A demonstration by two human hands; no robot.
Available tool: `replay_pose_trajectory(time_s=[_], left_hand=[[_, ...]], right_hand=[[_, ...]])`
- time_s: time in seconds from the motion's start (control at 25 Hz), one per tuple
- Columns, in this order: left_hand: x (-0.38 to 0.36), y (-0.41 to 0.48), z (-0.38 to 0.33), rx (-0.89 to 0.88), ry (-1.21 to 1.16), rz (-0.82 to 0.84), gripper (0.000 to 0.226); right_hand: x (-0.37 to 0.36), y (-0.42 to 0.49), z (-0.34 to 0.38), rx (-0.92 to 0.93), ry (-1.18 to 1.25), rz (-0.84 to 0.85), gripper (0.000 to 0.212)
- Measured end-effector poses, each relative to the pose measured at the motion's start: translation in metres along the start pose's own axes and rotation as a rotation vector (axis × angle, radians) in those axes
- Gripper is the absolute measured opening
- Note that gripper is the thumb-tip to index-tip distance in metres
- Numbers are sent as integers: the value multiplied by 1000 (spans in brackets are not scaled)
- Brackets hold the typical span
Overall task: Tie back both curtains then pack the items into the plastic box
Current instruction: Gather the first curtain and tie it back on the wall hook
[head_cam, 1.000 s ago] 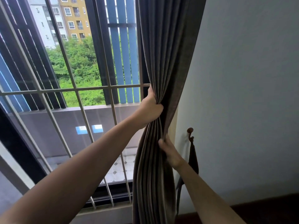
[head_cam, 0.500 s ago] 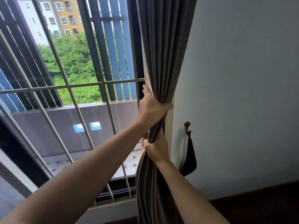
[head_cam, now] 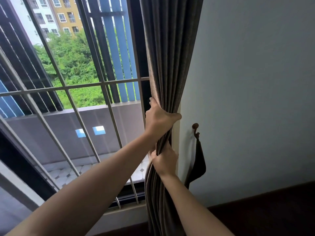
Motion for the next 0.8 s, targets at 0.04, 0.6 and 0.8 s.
replay_pose_trajectory(time_s=[0.04, 0.6, 0.8], left_hand=[[-1, -3, 1, -6, -8, -36, 96], [0, 9, -3, -67, 73, -264, 25], [-8, 13, -10, -104, 128, -261, 44]], right_hand=[[-7, -1, 0, 5, -75, 0, 45], [2, -8, 3, 73, -106, -9, 61], [2, -7, 9, 106, -127, -44, 57]])
Point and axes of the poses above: each hand's wrist, its own y-axis towards the middle knuckle, its own x-axis out of the back of the hand, z = x × y, the point moved 7 cm from there along y, towards the middle knuckle, and after that the axes turned 11 degrees about -y, right-handed, at the moved point
